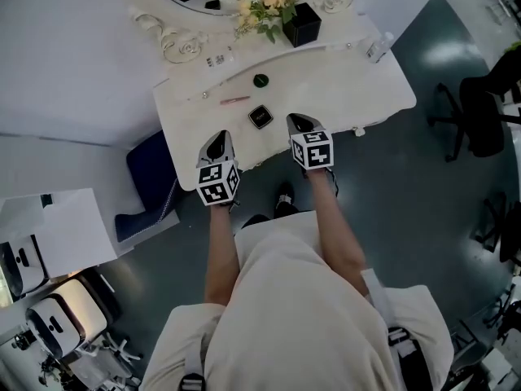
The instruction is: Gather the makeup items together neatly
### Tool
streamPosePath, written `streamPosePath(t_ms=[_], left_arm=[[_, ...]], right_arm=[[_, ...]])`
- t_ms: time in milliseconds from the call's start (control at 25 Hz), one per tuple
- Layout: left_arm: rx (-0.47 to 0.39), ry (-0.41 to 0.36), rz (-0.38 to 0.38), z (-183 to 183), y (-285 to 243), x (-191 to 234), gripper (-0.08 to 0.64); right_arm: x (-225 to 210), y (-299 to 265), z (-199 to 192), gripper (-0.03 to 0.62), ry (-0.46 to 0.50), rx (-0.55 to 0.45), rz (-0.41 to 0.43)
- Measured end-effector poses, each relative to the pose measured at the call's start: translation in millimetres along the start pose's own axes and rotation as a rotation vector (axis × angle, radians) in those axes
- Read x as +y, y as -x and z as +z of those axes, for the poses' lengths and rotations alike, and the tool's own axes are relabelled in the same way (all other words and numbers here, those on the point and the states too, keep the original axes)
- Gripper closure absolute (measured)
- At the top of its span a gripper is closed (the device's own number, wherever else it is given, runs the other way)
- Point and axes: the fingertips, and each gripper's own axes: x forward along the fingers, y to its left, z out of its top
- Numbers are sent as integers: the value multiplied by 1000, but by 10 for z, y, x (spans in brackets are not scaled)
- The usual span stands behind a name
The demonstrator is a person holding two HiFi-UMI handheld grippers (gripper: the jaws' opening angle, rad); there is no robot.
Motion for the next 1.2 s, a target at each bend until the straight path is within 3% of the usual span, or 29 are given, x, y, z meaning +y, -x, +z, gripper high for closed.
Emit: streamPosePath(t_ms=[240, 640, 960, 1200], left_arm=[[19, -28, -48, 15, -180, -19, 545], [56, -125, -186, 114, -533, 153, 545], [88, -91, -260, 139, -683, 533, 545], [100, -75, -259, 89, -744, 702, 545]], right_arm=[[4, -40, 1, 548, -15, -19, -8], [36, -194, 255, 548, -44, -71, -107], [353, -468, 194, 546, -43, -32, -159], [458, -629, 55, 546, -7, 27, -150]])
